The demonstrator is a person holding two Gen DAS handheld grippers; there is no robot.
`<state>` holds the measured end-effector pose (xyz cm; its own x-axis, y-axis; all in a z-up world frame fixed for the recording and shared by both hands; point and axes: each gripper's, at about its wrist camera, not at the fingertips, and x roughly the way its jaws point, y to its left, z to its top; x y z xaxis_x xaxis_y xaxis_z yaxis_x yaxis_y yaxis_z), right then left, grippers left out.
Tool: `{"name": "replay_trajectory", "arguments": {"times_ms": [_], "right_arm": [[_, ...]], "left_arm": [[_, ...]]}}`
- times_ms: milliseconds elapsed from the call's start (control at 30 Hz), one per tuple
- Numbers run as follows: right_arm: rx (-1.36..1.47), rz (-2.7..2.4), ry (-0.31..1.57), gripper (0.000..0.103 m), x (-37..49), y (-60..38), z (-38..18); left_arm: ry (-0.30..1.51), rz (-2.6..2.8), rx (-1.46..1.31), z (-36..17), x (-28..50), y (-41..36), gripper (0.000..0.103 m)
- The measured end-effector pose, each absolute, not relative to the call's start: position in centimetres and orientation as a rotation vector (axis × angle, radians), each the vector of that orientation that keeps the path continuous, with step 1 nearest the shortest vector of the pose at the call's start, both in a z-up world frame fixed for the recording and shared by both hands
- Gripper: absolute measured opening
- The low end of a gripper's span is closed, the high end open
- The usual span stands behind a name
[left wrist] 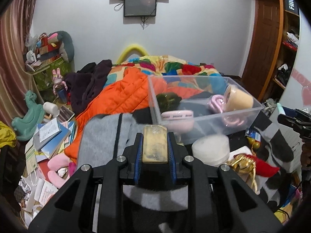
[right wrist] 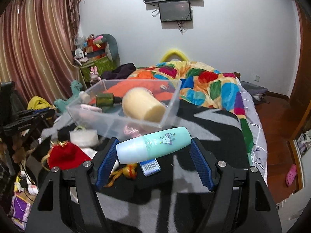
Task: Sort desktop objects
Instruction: 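Carry the beige bar with left tool while right tool carries the mint bottle over the box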
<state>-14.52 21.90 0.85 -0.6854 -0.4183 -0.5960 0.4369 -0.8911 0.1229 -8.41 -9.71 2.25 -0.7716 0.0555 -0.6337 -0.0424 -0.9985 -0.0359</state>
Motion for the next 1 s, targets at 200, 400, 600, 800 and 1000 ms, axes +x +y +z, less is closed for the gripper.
{"name": "replay_trajectory", "arguments": {"times_ms": [200,400,600,800,1000], "right_arm": [[0.846,-2.486,0.024,0.071,-15.7,20.1,2.0],[0.822,-2.447,0.038,0.071,-17.0,17.5,2.7],[0.84,-2.406,0.03,0.071,-18.1,15.0,2.2],[0.859,-2.384,0.07,0.071,-19.3,12.2,1.4],[0.87,-2.364,0.115,0.071,-19.9,10.2,0.9]], "left_arm": [[-0.052,2.891,-0.991,3.4,-9.8,-9.0,0.023],[-0.029,2.872,-0.961,3.6,-11.6,-7.9,0.023],[-0.091,2.841,-1.0,2.3,-14.0,-8.1,0.023],[-0.133,2.821,-1.012,1.2,-15.4,-8.3,0.023],[-0.177,2.795,-0.988,0.6,-15.7,-8.4,0.023]]}}
